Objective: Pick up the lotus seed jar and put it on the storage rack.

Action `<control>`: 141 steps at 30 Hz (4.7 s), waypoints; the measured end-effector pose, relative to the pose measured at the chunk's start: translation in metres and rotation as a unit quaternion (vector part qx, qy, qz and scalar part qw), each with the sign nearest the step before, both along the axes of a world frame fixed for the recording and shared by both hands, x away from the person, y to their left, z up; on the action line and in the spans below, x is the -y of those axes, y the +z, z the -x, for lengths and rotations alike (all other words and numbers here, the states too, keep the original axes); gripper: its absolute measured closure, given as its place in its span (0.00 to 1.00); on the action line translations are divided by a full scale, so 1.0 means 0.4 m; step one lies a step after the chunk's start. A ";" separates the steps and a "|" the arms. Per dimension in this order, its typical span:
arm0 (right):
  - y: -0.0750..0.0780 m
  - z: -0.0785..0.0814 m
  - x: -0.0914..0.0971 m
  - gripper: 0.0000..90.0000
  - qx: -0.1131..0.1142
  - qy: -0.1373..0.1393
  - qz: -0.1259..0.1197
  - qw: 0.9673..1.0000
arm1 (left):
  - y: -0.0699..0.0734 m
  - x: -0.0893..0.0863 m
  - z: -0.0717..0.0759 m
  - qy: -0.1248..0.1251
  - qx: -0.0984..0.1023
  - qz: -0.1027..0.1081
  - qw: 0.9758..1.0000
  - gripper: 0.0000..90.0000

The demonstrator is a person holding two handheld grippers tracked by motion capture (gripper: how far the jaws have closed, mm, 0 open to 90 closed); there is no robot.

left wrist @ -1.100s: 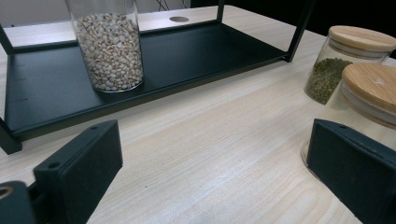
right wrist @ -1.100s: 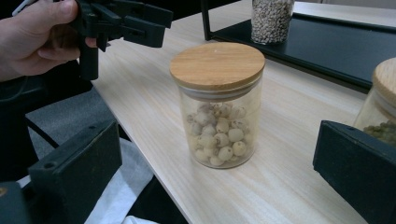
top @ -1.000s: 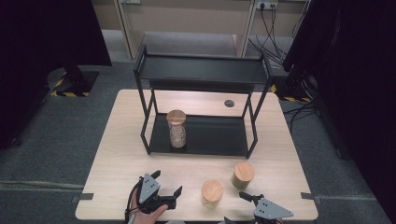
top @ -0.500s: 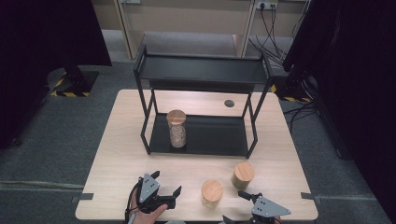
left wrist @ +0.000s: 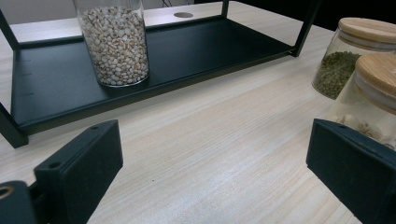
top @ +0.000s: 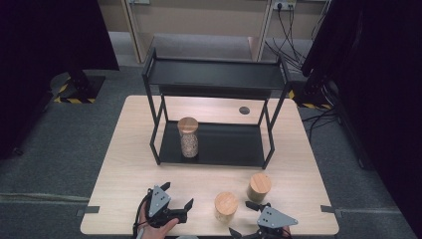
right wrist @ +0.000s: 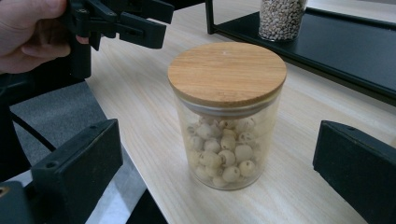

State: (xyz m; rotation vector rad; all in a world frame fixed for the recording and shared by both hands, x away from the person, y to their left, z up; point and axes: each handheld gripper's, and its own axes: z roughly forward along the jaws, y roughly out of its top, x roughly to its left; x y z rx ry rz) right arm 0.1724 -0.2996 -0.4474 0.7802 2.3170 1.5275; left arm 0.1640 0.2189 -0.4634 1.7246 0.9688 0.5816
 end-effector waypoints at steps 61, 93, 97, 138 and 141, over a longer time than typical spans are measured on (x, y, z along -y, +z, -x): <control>0.158 -0.120 -0.150 0.28 0.018 0.014 0.073 0.997 | -0.001 0.004 0.014 0.006 0.009 0.003 1.000 0.04; 0.272 -0.320 -0.198 0.28 -0.009 -0.014 0.085 0.996 | -0.004 0.000 0.006 0.003 0.003 0.003 1.000 0.04; 0.274 -0.349 -0.203 0.28 -0.019 -0.024 0.088 0.996 | -0.003 -0.001 0.008 0.004 0.005 0.005 1.000 0.04; 0.205 -0.556 -0.280 0.28 -0.051 -0.083 0.118 0.988 | -0.006 0.001 0.005 0.001 0.002 0.005 1.000 0.04; 0.197 -0.569 -0.283 0.28 -0.055 -0.085 0.119 0.988 | -0.006 0.001 0.005 0.001 0.002 0.005 1.000 0.04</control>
